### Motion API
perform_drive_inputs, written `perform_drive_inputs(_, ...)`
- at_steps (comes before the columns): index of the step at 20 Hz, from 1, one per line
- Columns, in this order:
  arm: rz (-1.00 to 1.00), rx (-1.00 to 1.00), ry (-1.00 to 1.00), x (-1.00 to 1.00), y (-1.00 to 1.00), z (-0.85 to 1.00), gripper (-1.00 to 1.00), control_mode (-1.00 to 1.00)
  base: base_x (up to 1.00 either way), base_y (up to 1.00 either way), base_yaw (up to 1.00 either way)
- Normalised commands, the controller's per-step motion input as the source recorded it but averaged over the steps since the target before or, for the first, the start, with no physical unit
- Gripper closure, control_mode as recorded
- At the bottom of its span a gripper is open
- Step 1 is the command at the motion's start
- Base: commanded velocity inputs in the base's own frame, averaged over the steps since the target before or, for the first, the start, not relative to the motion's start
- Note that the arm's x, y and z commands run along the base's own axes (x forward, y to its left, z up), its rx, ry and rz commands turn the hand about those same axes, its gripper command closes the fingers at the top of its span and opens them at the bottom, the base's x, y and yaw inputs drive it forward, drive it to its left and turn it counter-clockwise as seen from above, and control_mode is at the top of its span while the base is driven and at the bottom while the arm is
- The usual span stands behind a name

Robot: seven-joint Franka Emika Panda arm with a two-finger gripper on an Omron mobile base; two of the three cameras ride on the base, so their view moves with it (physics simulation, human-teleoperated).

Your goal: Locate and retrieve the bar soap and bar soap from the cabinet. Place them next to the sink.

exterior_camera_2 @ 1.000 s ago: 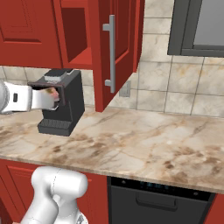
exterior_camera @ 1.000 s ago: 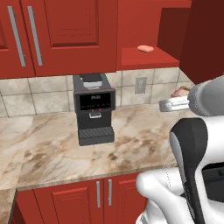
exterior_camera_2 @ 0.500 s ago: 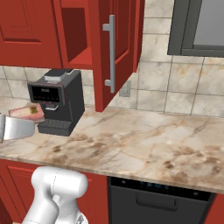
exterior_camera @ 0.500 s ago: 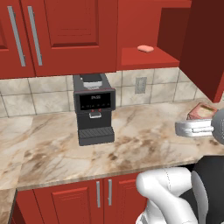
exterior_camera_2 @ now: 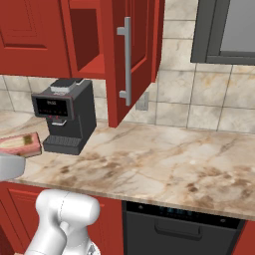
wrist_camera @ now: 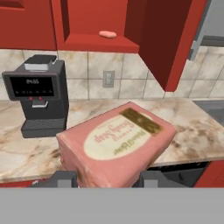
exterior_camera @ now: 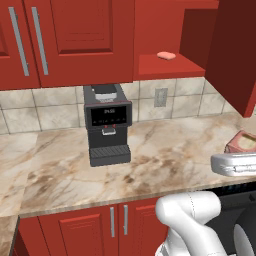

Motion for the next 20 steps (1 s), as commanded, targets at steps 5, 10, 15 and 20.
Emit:
perform_drive_inputs(5,0.0,0.0,0.0,0.0,0.0,0.0,1.0,-1.0,0.0,0.0,0.0)
perform_drive_inputs(10,0.0,0.0,0.0,0.0,0.0,0.0,1.0,-1.0,0.0,0.0,0.0)
perform_drive_inputs(15,0.0,0.0,0.0,0.0,0.0,0.0,1.0,1.0,-0.01,-0.05,0.0)
perform_drive_inputs(20,0.0,0.0,0.0,0.0,0.0,0.0,1.0,1.0,-0.07,-0.36,-0.02)
